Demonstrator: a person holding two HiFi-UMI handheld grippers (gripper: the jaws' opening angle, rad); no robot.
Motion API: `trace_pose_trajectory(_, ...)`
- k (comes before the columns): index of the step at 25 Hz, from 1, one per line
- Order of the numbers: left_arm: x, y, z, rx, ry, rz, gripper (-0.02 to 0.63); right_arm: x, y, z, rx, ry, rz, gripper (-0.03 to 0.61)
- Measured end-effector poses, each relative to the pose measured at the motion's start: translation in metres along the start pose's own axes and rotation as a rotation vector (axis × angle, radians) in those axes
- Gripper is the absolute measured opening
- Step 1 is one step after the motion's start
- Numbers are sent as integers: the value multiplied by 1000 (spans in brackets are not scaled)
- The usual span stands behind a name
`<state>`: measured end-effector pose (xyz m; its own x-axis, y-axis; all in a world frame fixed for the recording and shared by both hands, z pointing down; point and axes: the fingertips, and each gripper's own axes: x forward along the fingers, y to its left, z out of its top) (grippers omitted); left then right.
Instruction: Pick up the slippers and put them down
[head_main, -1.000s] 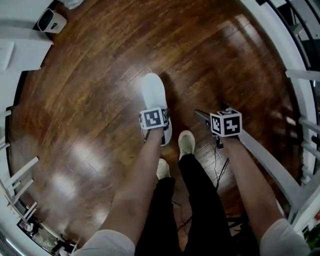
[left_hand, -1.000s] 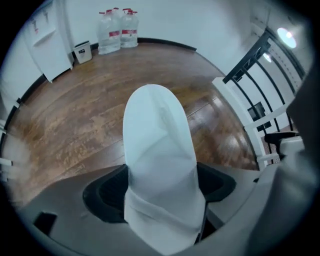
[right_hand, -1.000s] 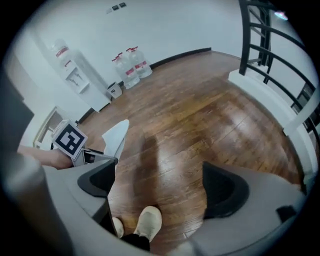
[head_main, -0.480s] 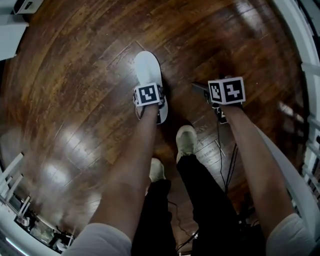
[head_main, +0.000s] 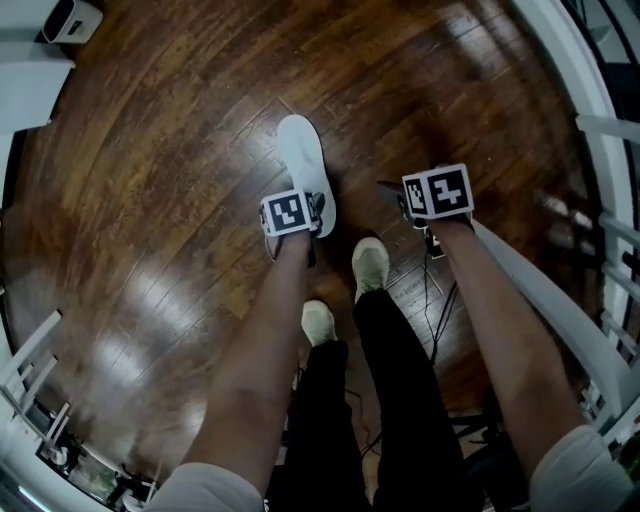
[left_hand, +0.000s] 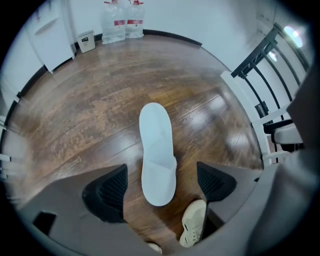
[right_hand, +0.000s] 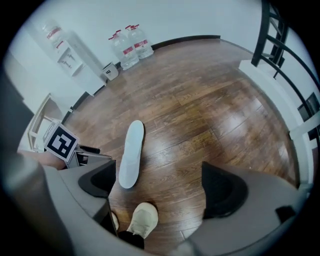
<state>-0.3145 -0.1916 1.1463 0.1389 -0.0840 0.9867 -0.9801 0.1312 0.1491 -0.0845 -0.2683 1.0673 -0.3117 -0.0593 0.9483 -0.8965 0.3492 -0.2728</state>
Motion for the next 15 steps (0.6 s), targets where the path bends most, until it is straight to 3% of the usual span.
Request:
trace_pose_trajectory(3,-100,-7,-15,11,-24,-17,430,-83,34,-15,13,4,-7,548)
trace_pose_trajectory(6,-245,-7,-18,77,-31,-11,430,-214,81,-8,35,-62,-35,548)
trace_pose_trajectory(9,-413,-40,-28,144,-86,-151,430,-382,143,-18,44,-178,-66,546)
trace_pose_trajectory(12,-566,-65,-51,254,-193,-177,430,-543,194,-73,86,-262,-82,548)
trace_pose_trajectory(15,-689,-119,-71,387,-273,-193,430,-657,206,-146,152,-340,-96,545)
